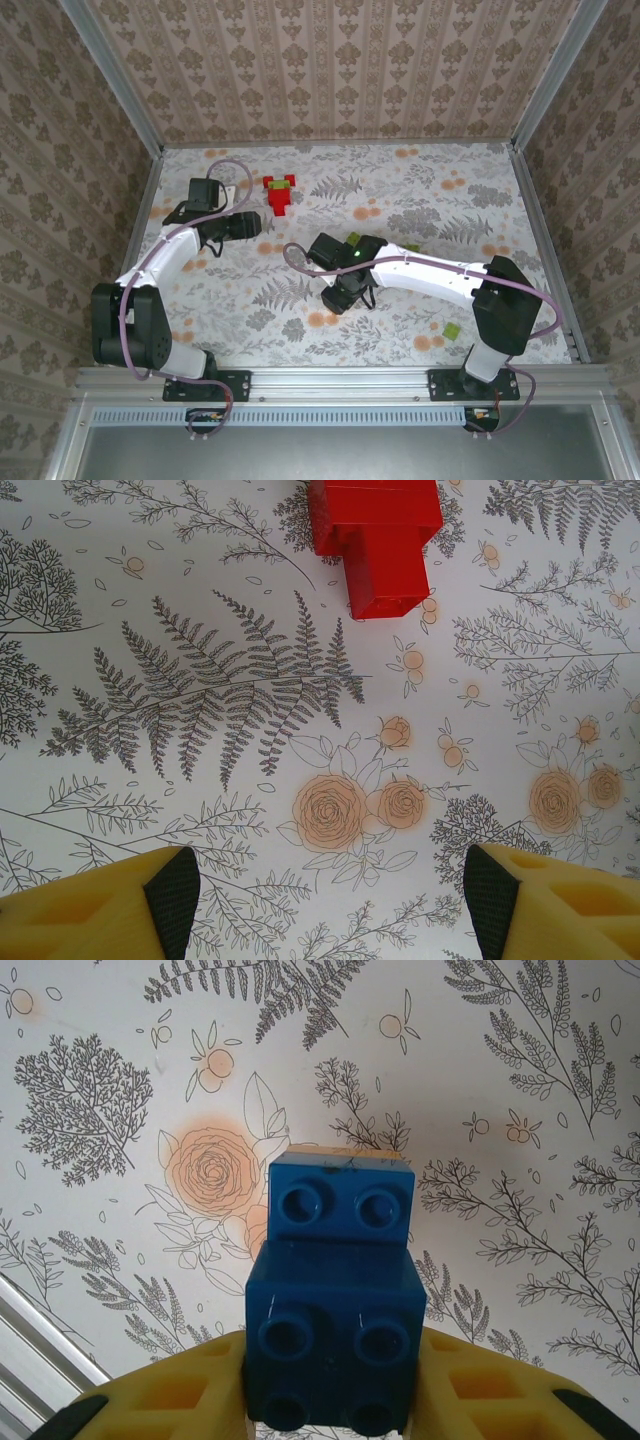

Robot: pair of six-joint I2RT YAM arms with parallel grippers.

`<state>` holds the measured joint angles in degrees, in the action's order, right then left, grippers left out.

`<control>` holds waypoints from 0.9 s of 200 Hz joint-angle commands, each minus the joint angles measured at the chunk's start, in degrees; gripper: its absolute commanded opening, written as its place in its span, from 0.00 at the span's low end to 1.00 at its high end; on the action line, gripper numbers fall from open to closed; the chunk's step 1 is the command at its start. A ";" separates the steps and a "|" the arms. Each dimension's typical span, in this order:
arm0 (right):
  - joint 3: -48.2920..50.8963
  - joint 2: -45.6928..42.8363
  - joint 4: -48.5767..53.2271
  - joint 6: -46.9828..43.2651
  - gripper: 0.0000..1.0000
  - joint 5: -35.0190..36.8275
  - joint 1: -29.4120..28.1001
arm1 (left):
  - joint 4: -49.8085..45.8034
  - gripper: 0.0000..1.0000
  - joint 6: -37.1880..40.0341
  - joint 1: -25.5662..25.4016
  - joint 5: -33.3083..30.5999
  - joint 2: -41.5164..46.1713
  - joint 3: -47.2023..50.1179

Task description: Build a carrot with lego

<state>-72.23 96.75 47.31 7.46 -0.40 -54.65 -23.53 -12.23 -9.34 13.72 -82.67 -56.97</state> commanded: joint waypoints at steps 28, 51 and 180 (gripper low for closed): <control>5.68 4.90 3.41 0.71 0.37 1.27 -0.82 | 0.15 0.73 0.98 -0.23 0.17 -0.47 -0.96; 6.21 6.23 4.00 0.84 0.37 2.16 -1.37 | 0.23 0.73 0.98 -0.24 0.26 -0.47 -1.00; -1.96 1.78 2.88 -1.18 0.51 0.94 -1.56 | -0.03 0.73 1.07 -0.17 0.17 -0.03 -0.99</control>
<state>-71.64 97.86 47.35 7.40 1.43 -55.92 -23.53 -12.23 -9.34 13.72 -82.67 -56.97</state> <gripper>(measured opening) 0.479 0.734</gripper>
